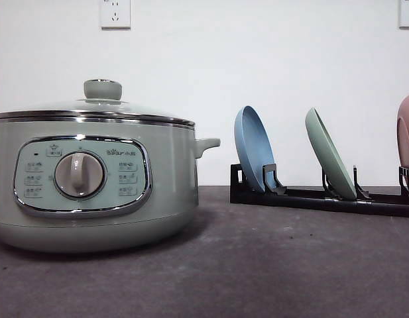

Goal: Transfer potato from steamer to green plate

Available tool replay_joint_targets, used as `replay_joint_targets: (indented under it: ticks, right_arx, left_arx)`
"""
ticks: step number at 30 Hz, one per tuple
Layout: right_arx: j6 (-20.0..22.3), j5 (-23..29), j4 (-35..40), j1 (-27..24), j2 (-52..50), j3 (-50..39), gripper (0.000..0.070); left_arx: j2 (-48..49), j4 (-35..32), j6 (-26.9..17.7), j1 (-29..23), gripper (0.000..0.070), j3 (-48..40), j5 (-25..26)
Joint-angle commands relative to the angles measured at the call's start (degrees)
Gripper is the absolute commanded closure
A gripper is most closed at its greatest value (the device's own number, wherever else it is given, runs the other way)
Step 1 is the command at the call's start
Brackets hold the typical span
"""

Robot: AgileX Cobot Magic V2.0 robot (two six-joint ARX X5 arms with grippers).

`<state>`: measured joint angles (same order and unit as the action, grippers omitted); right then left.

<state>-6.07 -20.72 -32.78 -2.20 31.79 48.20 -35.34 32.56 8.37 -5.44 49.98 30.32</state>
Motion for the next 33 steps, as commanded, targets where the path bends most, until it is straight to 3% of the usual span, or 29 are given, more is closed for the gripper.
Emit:
replay_joint_targets:
  ticks: [1,6,12,19,21,23,26,28,33]
  right_arx:
    - [4.6,-1.4,-2.2,0.2,2.7,3.1,0.0700]
    - [7.7,-5.5,-9.6,0.6,9.3,10.0,0.0700]
    - [10.5,-6.5,-17.8,3.6,14.2,15.4,0.0700]
    - [11.2,-6.4,-19.1,6.4,14.6,16.0,0.0700]
    - [11.1,-6.3,-19.2,6.6,14.6,16.0,0.0697]
    - [11.0,-6.3,-19.2,6.6,14.6,16.0,0.0619]
    - [9.9,-6.3,-19.2,6.6,14.6,16.0,0.0279]
    - [9.0,-6.2,-19.2,6.6,14.6,16.0,0.0131]
    - [8.7,-6.3,-19.2,6.6,14.6,16.0,0.0123]
  left_arx:
    - [-2.0,1.5,-4.2,0.6,0.0697,3.1,2.0]
    - [-6.9,8.1,-8.4,3.7,0.0697,8.9,5.9]
    - [-9.9,17.1,-13.0,8.3,0.0697,13.4,6.2]
    - [-9.9,17.8,-13.1,9.9,0.0694,13.5,6.2]
    - [-9.9,17.8,-13.0,10.0,0.0651,13.5,6.2]
    - [-10.0,17.7,-12.7,10.0,0.0543,13.5,6.2]
    - [-10.0,17.6,-12.0,10.0,0.0292,13.5,6.2]
    - [-10.0,17.6,-12.0,10.0,0.0156,13.5,6.2]
    - [-10.0,17.6,-12.0,10.0,0.0138,13.5,6.2]
